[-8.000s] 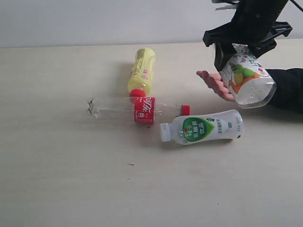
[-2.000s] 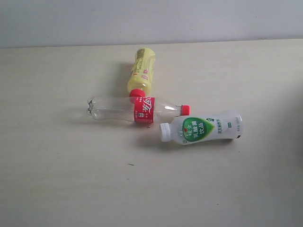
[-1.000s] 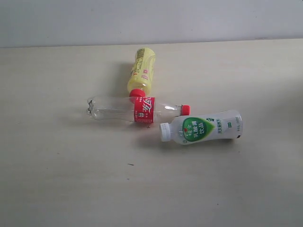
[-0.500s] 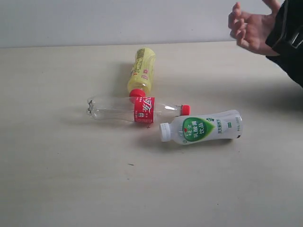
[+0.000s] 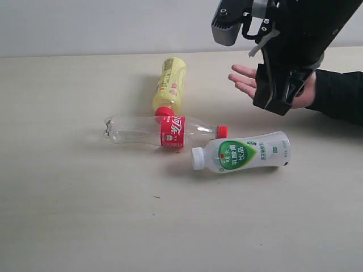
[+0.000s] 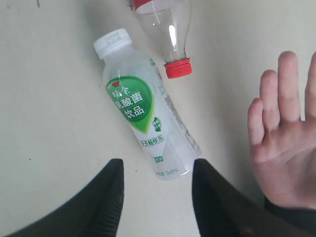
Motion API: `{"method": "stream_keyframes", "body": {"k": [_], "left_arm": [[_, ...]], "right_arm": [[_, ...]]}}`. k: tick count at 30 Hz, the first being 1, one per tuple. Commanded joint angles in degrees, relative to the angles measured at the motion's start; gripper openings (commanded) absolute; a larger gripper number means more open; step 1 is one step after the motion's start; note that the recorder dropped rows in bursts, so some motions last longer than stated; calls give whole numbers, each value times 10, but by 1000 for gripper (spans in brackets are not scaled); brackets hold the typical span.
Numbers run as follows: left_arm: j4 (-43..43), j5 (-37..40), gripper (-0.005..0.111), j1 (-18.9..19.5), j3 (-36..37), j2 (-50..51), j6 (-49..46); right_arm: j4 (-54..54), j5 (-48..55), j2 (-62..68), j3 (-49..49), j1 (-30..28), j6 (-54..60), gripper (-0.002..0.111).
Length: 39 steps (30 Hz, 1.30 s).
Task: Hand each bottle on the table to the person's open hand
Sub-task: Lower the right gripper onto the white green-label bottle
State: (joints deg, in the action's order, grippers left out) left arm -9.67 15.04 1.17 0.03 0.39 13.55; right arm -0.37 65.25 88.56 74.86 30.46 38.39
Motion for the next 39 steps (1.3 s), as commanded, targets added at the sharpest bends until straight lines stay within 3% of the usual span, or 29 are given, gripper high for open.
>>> {"method": "stream_keyframes", "body": {"k": [1, 10, 24, 31, 39], "left_arm": [[-1, -1, 0, -3, 0, -4, 1], [-1, -1, 0, -3, 0, -4, 1], [-1, -1, 0, -3, 0, -4, 1], [-1, -1, 0, -3, 0, -4, 1], [-1, -1, 0, -3, 0, -4, 1]], "right_arm": [[4, -1, 9, 4, 1, 5, 47], [9, -1, 15, 4, 1, 23, 61], [56, -1, 15, 4, 1, 42, 61], [60, 2, 29, 4, 1, 50, 72], [88, -1, 65, 4, 1, 49, 72]]}}
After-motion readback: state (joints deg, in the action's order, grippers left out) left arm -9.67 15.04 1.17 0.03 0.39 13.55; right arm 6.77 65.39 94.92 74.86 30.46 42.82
